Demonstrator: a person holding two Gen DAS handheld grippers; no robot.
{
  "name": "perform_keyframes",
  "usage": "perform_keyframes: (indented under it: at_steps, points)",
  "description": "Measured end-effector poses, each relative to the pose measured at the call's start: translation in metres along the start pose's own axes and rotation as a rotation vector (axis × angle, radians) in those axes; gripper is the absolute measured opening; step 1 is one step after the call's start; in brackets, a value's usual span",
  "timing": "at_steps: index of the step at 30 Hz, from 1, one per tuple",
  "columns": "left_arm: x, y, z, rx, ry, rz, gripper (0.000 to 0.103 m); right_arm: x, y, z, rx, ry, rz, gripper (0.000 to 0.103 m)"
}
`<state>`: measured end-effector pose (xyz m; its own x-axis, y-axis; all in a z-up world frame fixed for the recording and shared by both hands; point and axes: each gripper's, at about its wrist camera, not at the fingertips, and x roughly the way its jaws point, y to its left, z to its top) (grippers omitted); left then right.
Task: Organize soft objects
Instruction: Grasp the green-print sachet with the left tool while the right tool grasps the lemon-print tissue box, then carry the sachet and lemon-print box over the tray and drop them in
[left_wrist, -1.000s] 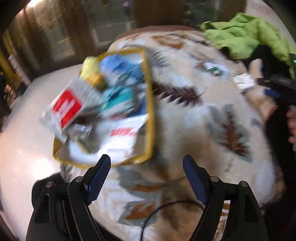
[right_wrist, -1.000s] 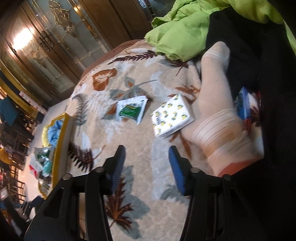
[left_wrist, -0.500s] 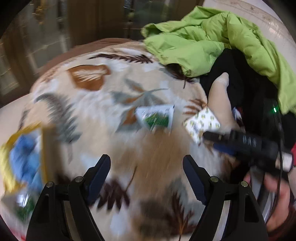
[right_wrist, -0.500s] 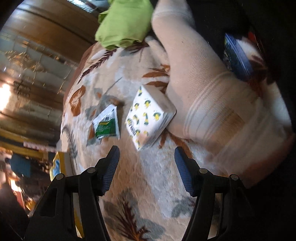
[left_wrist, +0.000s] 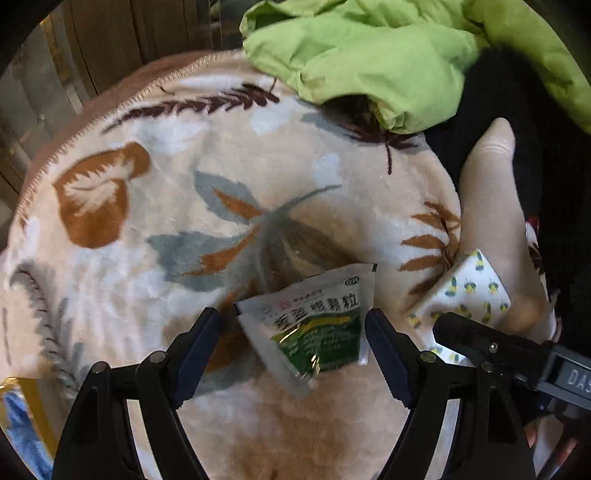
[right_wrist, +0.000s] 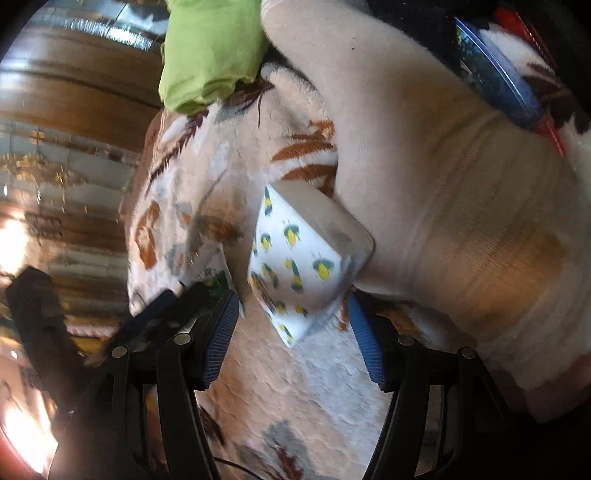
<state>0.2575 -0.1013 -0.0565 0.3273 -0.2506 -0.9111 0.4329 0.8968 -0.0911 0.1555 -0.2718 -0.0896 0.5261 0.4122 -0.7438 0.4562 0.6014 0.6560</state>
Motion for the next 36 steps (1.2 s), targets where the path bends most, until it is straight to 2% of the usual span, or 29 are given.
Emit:
perform_keyframes:
  at_steps: [2,4,5,6,8,9,10,11,13,14,16,23,36]
  points:
    - [0.01,0.0,0.003,-0.033,0.026,0.01,0.081,0.003,-0.003,0.004,0.035,-0.005,0.022,0.062]
    - [0.016,-0.005,0.006,-0.039,0.034,0.037,0.088,0.005,-0.006,0.005,0.059,-0.011,0.031,0.061]
    - [0.018,-0.008,0.007,-0.044,0.037,0.049,0.089,0.005,-0.005,0.006,0.058,-0.019,0.032,0.055]
    - [0.019,-0.01,0.008,-0.05,0.038,0.062,0.089,0.003,-0.006,0.006,0.052,-0.033,0.026,0.036]
    - [0.021,-0.012,0.008,-0.06,0.037,0.074,0.089,0.001,-0.005,0.006,0.037,-0.046,0.032,0.03]
    - [0.02,-0.012,0.007,-0.061,0.037,0.077,0.085,-0.001,-0.005,0.006,0.031,-0.045,0.03,0.028]
    - [0.019,-0.013,0.006,-0.051,0.036,0.098,0.074,-0.003,-0.005,0.006,0.024,-0.044,0.034,0.026]
    - [0.016,-0.014,0.004,-0.042,0.028,0.112,0.069,-0.005,-0.005,0.006,0.021,-0.042,0.038,0.025]
    - [0.009,-0.007,0.0,-0.073,0.025,0.094,0.041,-0.011,-0.005,0.005,0.008,-0.038,0.048,0.022]
    - [0.004,0.0,-0.003,-0.103,0.027,0.082,0.035,-0.013,-0.005,0.003,-0.004,-0.037,0.051,0.022]
    - [-0.002,0.01,-0.012,-0.133,0.03,0.052,0.035,-0.018,-0.003,-0.001,-0.028,-0.046,0.044,0.022]
    - [-0.025,0.027,-0.043,-0.179,0.009,0.056,0.035,-0.026,0.006,-0.016,-0.095,-0.028,0.054,0.022]
    - [-0.101,0.06,-0.104,-0.273,-0.062,0.14,0.035,-0.019,0.059,-0.058,-0.238,0.051,0.079,0.022]
